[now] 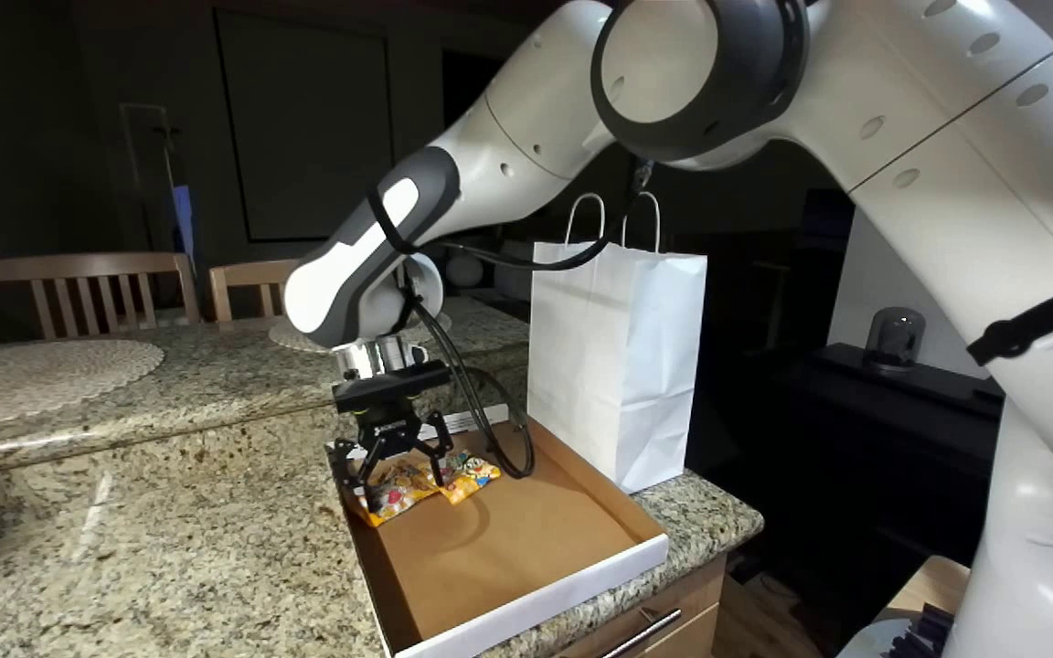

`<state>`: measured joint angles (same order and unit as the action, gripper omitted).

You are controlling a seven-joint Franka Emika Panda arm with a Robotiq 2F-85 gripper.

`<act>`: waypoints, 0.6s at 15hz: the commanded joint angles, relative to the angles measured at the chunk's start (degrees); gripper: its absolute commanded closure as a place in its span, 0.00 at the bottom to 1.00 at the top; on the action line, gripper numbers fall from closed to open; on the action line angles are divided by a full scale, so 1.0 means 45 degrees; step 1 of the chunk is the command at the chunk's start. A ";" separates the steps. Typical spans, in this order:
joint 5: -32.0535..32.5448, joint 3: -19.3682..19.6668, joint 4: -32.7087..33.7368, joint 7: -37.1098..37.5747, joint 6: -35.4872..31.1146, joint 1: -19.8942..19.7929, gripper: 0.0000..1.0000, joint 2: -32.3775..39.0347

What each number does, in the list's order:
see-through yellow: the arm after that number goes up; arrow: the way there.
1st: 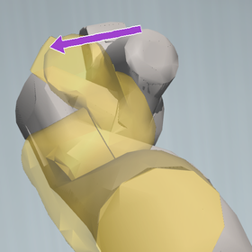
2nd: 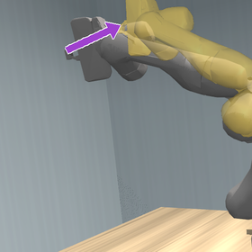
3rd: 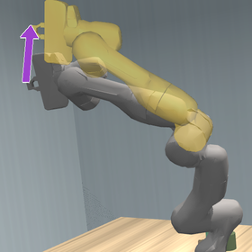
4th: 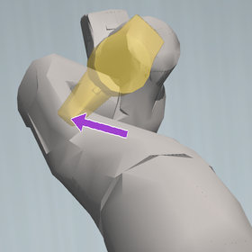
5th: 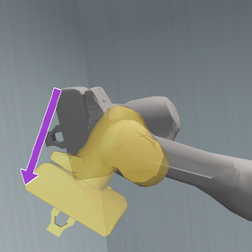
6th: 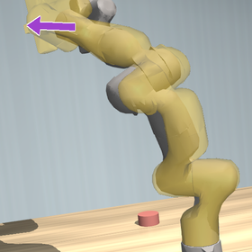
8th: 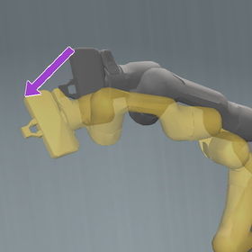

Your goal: Pick up the two objects on the cover box and put them on the counter

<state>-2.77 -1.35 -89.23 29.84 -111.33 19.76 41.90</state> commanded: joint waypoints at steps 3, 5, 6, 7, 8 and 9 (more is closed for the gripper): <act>0.0067 0.0133 0.0302 0.0460 0.0312 -0.0130 0.00 0.0194; -0.0034 0.0239 0.0147 0.0603 0.0230 -0.0242 0.00 0.0029; -0.0101 0.0294 0.0028 0.0714 0.0156 -0.0330 0.00 -0.0088; -0.0175 0.0332 -0.0083 0.0771 0.0094 -0.0442 0.00 -0.0189; -0.0251 0.0357 -0.0196 0.0835 0.0018 -0.0575 0.00 -0.0280; -0.0348 0.0364 -0.0252 0.0868 -0.0015 -0.0713 0.00 -0.0341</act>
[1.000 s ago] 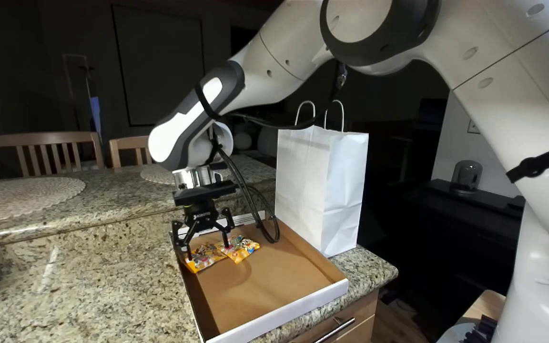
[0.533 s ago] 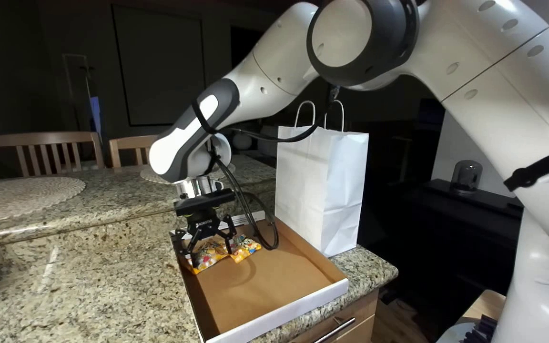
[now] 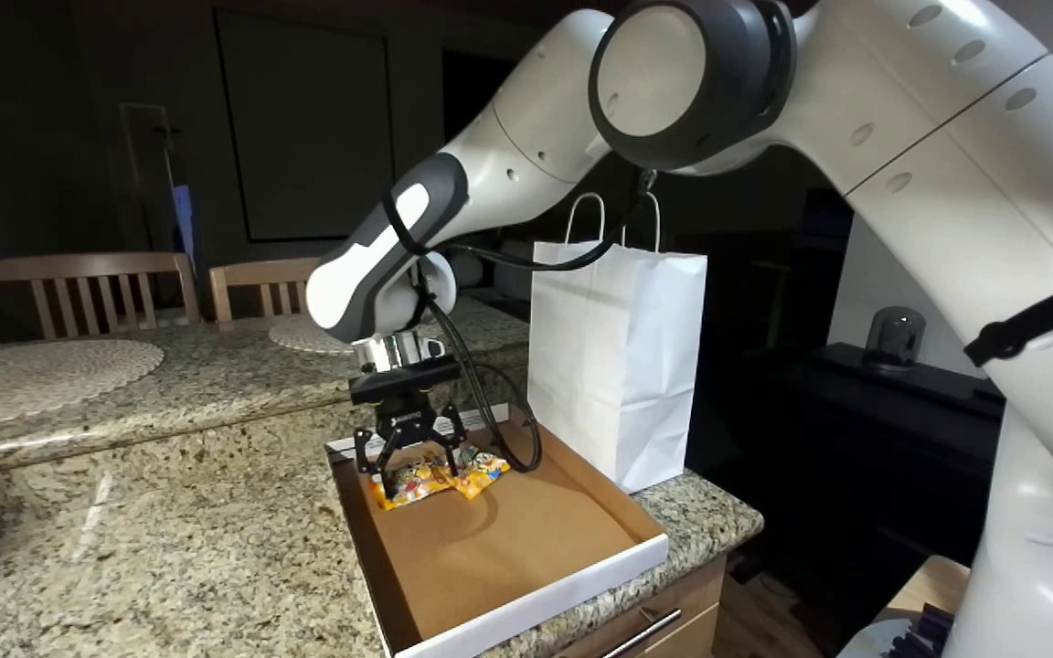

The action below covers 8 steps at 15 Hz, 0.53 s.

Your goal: Pick up the two objects on the cover box and put them on the counter

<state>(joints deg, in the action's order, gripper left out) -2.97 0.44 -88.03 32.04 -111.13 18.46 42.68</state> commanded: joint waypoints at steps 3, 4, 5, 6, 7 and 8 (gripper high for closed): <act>-0.0443 -0.0078 -0.0546 0.0232 -0.0107 -0.0699 0.00 -0.0607; -0.0424 -0.0088 -0.0574 0.0221 -0.0145 -0.0717 0.00 -0.0655; -0.0380 -0.0105 -0.0577 0.0186 -0.0165 -0.0712 0.00 -0.0694; -0.0364 -0.0154 -0.0540 0.0093 -0.0141 -0.0704 0.00 -0.0710; -0.0367 -0.0214 -0.0516 0.0010 -0.0135 -0.0688 0.00 -0.0716; -0.0338 -0.0300 -0.0490 -0.0080 -0.0135 -0.0631 0.00 -0.0717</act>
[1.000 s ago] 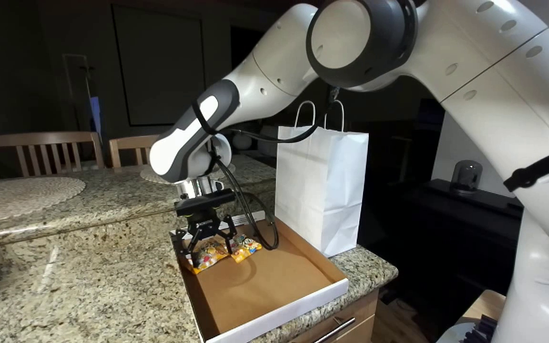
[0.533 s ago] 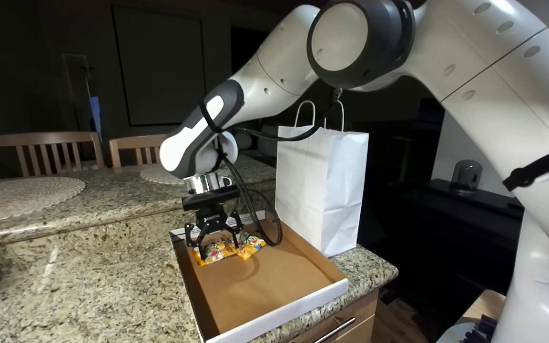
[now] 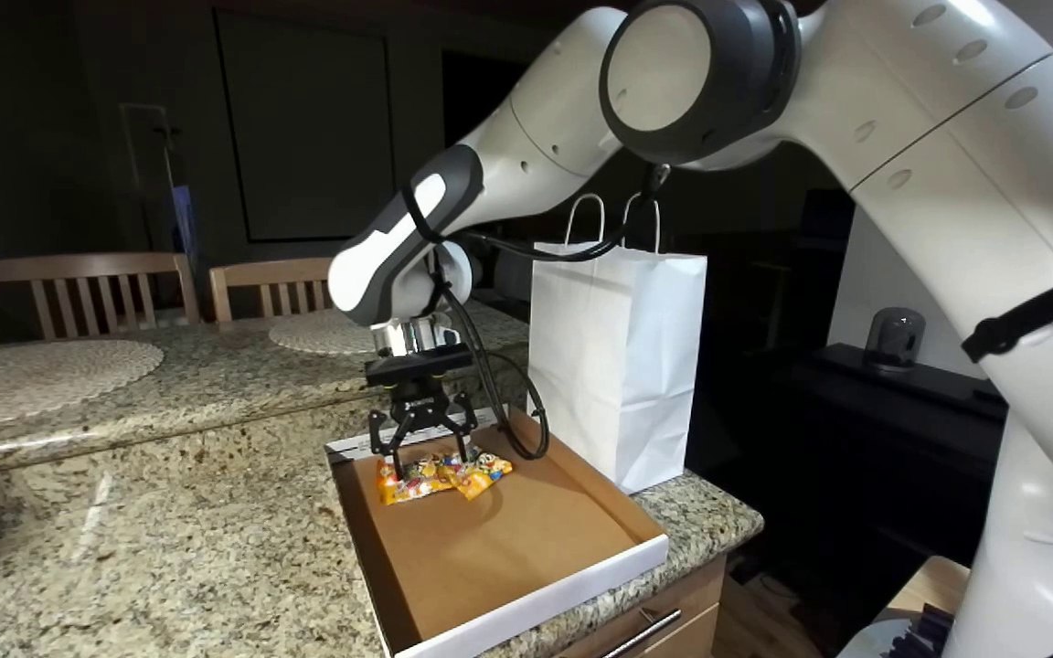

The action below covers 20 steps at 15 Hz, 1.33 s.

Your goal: Pick up the two objects on the cover box and put them on the counter

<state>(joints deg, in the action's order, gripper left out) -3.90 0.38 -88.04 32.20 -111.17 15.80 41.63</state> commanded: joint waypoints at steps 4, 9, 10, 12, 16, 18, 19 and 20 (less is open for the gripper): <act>0.0041 -0.0543 -0.0209 -0.0058 0.0042 0.0265 0.00 -0.0353; 0.0492 -0.0420 0.0259 0.0338 0.0437 0.0829 0.00 -0.0064; 0.0650 -0.0405 0.0372 0.0388 0.0572 0.0979 0.00 -0.0023; 0.1057 -0.0328 0.0656 0.0575 0.0869 0.1315 0.00 0.0125; 0.1679 -0.0169 0.1376 0.1155 0.1868 0.1679 0.34 0.0569; 0.1826 -0.0105 0.1664 0.1394 0.2366 0.1706 0.37 0.0768; 0.1873 -0.0088 0.1789 0.1479 0.2562 0.1693 0.38 0.0857; 0.1860 -0.0100 0.1904 0.1455 0.2652 0.1654 0.33 0.0944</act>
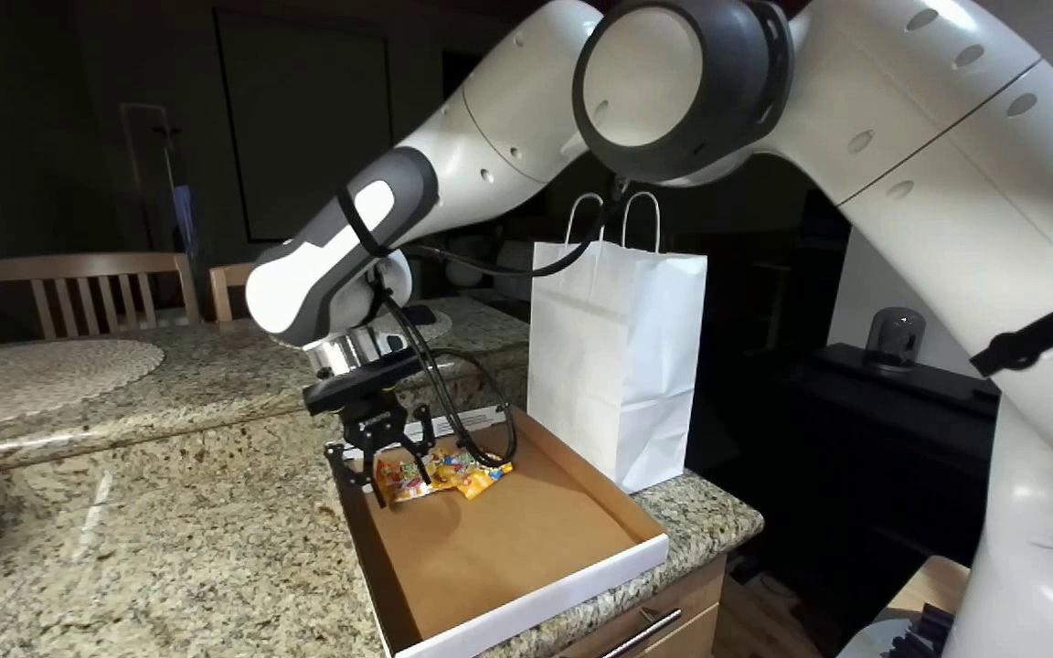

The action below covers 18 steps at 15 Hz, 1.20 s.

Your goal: Pick up the two objects on the cover box and put them on the counter

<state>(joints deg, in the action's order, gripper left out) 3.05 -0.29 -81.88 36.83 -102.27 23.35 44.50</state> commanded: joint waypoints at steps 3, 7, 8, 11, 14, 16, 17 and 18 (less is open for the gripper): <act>0.0352 0.0045 0.0829 0.0286 0.0720 0.0007 0.18 0.0536; 0.0512 0.0020 0.1272 0.0330 0.0662 0.0274 0.00 0.0735; 0.0648 0.0095 0.1449 0.0443 0.0724 0.0374 0.00 0.0838; 0.1095 0.0349 0.2058 0.0900 0.1052 0.0506 0.00 0.1267; 0.1287 0.0472 0.2506 0.1215 0.1368 0.0388 0.00 0.1619; 0.1293 0.0557 0.2804 0.1211 0.1540 0.0323 0.00 0.1786; 0.1296 0.0600 0.2930 0.1221 0.1625 0.0309 0.00 0.1855; 0.1307 0.0652 0.3022 0.1239 0.1672 0.0306 0.00 0.1896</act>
<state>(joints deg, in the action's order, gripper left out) 7.39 2.35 -70.55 40.04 -96.76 24.95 51.49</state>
